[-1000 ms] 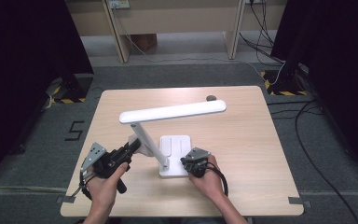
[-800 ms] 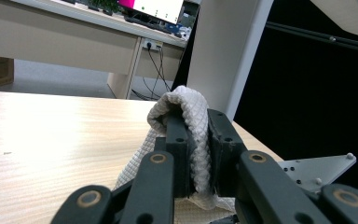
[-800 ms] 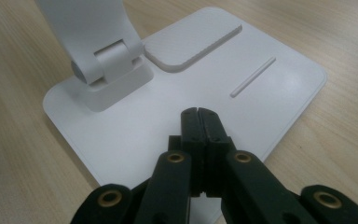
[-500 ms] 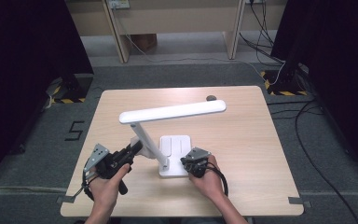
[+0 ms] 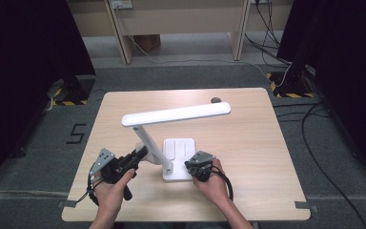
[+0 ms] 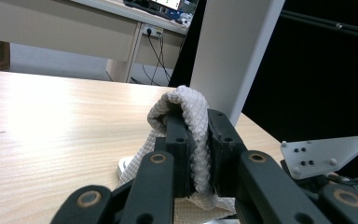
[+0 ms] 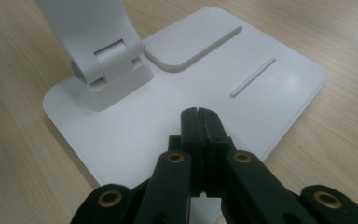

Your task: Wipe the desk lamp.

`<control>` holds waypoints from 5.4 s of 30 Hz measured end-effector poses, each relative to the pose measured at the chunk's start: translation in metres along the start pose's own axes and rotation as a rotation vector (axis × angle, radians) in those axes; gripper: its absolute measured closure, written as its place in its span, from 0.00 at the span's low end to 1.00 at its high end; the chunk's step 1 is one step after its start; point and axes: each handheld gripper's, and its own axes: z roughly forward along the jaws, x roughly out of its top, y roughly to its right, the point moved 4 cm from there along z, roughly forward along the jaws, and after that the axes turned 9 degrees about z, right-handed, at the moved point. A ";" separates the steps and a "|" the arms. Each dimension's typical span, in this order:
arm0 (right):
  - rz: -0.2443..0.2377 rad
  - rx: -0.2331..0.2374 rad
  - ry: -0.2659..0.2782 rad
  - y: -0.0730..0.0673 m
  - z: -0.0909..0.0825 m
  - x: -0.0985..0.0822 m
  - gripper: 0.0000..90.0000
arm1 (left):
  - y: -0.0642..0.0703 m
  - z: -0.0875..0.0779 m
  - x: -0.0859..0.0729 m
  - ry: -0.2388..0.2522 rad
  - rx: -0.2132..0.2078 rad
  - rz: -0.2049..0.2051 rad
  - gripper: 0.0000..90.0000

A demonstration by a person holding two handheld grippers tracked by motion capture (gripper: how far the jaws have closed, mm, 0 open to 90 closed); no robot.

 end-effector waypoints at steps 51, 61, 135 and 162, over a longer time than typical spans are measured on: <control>-0.005 -0.005 -0.002 0.000 0.000 0.000 1.00 | 0.000 0.012 -0.035 -0.101 -0.025 -0.032 0.89; -0.005 -0.005 -0.002 0.000 0.000 0.000 1.00 | 0.001 0.016 -0.044 -0.127 -0.026 -0.034 0.89; 0.019 0.016 -0.026 -0.012 -0.009 0.007 0.69 | 0.002 0.018 -0.083 -0.300 -0.046 -0.081 0.89; -0.177 0.138 0.004 -0.096 -0.010 0.017 0.39 | 0.022 0.007 -0.062 -0.254 -0.131 -0.123 0.89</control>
